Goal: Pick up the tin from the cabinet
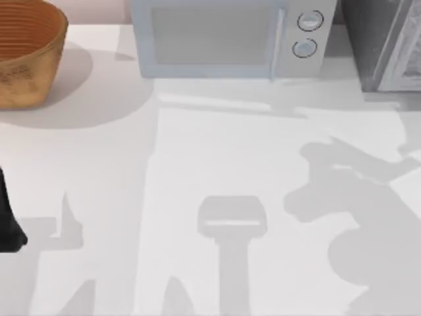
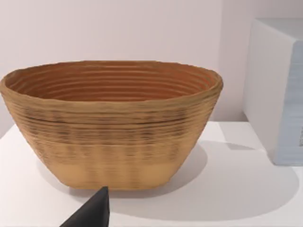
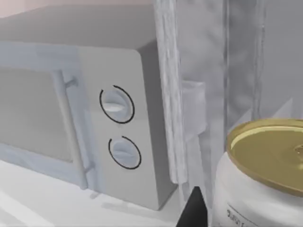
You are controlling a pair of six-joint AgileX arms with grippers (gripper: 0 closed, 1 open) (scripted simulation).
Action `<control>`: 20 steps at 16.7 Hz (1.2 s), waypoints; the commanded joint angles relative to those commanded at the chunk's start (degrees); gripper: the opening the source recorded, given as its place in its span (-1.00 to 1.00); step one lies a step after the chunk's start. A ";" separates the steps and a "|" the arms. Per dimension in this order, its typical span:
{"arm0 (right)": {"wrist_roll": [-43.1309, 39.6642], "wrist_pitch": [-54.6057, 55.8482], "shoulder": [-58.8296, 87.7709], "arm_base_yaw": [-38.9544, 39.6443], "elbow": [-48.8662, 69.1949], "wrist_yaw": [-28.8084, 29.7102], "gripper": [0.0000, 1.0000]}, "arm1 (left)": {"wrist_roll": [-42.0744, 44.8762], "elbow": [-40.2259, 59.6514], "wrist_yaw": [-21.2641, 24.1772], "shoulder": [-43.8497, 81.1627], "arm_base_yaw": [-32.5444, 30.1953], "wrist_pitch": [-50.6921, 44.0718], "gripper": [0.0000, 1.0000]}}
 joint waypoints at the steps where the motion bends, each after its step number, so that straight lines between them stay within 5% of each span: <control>1: 0.13 1.58 2.70 -0.79 1.22 -1.77 -1.00 | 0.00 0.00 0.00 0.00 0.00 0.00 1.00; 14: 0.62 22.20 35.37 -14.23 19.00 -26.52 -1.00 | 0.00 0.00 0.00 0.00 0.00 0.00 1.00; 20: 0.53 24.43 38.08 -15.77 21.24 -29.64 -1.00 | 0.00 0.00 0.00 0.00 0.00 0.00 1.00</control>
